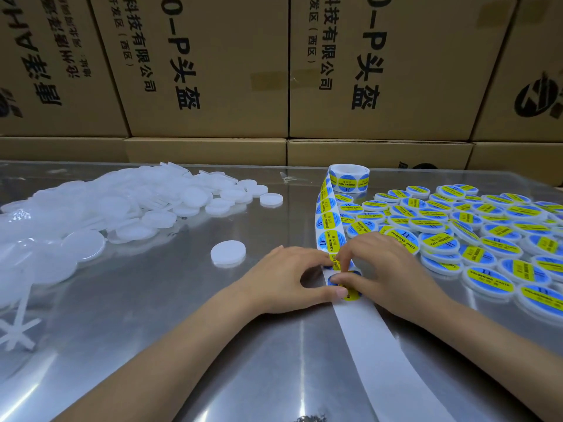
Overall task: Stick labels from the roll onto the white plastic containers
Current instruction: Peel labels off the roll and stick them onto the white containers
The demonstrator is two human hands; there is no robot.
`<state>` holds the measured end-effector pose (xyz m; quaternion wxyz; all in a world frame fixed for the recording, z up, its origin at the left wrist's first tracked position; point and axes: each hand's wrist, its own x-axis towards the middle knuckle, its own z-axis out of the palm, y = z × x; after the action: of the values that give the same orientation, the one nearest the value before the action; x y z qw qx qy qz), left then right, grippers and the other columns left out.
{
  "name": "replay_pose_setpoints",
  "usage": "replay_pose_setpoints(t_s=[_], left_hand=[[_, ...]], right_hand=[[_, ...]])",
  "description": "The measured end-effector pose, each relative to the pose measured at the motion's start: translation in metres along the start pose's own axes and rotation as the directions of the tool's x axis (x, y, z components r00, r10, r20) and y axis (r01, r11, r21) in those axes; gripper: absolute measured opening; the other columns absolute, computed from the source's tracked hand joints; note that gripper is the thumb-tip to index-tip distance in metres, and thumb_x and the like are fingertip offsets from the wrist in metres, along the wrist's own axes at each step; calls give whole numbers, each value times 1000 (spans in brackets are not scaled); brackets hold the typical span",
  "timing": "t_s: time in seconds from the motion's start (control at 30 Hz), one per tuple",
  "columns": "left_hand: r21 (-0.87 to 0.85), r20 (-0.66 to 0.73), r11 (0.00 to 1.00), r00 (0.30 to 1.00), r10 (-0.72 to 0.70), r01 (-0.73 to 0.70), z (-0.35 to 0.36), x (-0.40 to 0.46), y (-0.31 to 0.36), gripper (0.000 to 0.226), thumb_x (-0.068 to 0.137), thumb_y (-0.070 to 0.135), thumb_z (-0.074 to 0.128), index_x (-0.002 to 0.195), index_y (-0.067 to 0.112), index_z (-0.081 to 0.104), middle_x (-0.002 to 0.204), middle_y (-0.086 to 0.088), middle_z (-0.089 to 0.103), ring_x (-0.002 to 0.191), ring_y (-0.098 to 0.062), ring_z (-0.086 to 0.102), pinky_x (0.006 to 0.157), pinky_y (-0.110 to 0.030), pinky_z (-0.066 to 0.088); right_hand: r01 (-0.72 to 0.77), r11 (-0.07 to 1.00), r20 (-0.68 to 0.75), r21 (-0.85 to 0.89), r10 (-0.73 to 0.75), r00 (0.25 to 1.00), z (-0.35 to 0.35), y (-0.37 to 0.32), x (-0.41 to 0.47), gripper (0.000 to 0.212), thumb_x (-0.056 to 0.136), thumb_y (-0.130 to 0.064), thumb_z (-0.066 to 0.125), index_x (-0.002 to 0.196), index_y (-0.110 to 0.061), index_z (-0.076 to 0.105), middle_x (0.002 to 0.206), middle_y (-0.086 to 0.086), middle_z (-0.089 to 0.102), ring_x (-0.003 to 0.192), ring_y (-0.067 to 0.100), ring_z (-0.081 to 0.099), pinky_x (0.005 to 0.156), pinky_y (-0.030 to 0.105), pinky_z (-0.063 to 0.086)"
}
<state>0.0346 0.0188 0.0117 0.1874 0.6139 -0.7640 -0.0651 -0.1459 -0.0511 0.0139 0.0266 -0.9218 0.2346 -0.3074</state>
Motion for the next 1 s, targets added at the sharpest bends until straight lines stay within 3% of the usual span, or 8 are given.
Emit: replay_pose_setpoints(t_s=[0.1, 0.23, 0.3, 0.4, 0.47, 0.63, 0.83, 1.0], left_hand=[[-10, 30, 1000, 999, 15, -15, -2, -1, 0, 65, 76, 75, 38, 127, 36, 52, 130, 23, 53, 120, 3, 44, 99, -34, 34], [-78, -11, 997, 1000, -2, 1, -2, -4, -1, 73, 77, 71, 43, 140, 34, 38, 143, 20, 41, 128, 5, 32, 110, -36, 27], [-15, -64, 1000, 998, 18, -19, -7, -4, -1, 76, 77, 71, 43, 142, 33, 35, 147, 18, 36, 133, 2, 29, 112, -35, 24], [352, -160, 934, 987, -8, 65, -16, -4, -5, 79, 76, 77, 45, 138, 29, 41, 143, 9, 40, 128, -15, 41, 103, -33, 32], [480, -182, 832, 960, -214, 277, -23, -7, -10, 81, 69, 84, 41, 127, 27, 46, 128, 5, 46, 116, -21, 47, 90, -35, 36], [388, -136, 781, 869, -476, 489, -33, -12, -17, 68, 63, 86, 47, 91, 24, 47, 103, 3, 54, 103, -23, 54, 72, -31, 35], [-4, -202, 977, 957, -210, 214, -18, -6, -11, 69, 70, 48, 74, 128, 24, 46, 111, 7, 50, 105, -12, 50, 90, -31, 42], [-181, -359, 978, 933, 30, -101, -7, -2, -4, 83, 71, 22, 80, 141, 15, 36, 117, 8, 56, 104, -5, 52, 93, -18, 40]], right_hand=[[-101, 953, -33, 286, 115, 993, -1, -6, 1, 43, 84, -53, 51, 73, -15, 67, 73, -10, 61, 79, 5, 55, 77, 22, 41], [-277, 639, -2, 718, 400, 917, -7, -13, 5, 55, 89, -59, 40, 50, -29, 66, 71, 4, 66, 76, 16, 60, 72, 17, 41], [-318, 561, 14, 764, 479, 878, -11, -14, 7, 55, 84, -58, 38, 43, -31, 62, 85, 19, 69, 83, 23, 64, 77, 27, 45], [-374, 437, 76, 818, 563, 823, -13, -12, 9, 41, 80, -52, 48, 69, -20, 72, 85, -4, 72, 84, 9, 63, 76, 25, 49], [-379, 399, 98, 835, 570, 816, -11, -8, 9, 29, 87, -34, 56, 84, -7, 66, 73, -14, 67, 75, 0, 61, 75, 24, 51], [-417, 252, 207, 873, 583, 786, -6, -7, 7, 14, 68, -34, 69, 73, -21, 69, 75, -14, 68, 77, -2, 63, 81, 28, 51], [-472, 79, 364, 878, 529, 766, -2, -8, 6, 19, 56, -37, 72, 70, -27, 76, 89, -5, 73, 98, 12, 63, 80, 27, 54], [-524, 2, 449, 851, 513, 732, -3, -4, 6, 31, 59, -34, 73, 85, -17, 75, 103, 3, 73, 101, 15, 67, 85, 29, 54]])
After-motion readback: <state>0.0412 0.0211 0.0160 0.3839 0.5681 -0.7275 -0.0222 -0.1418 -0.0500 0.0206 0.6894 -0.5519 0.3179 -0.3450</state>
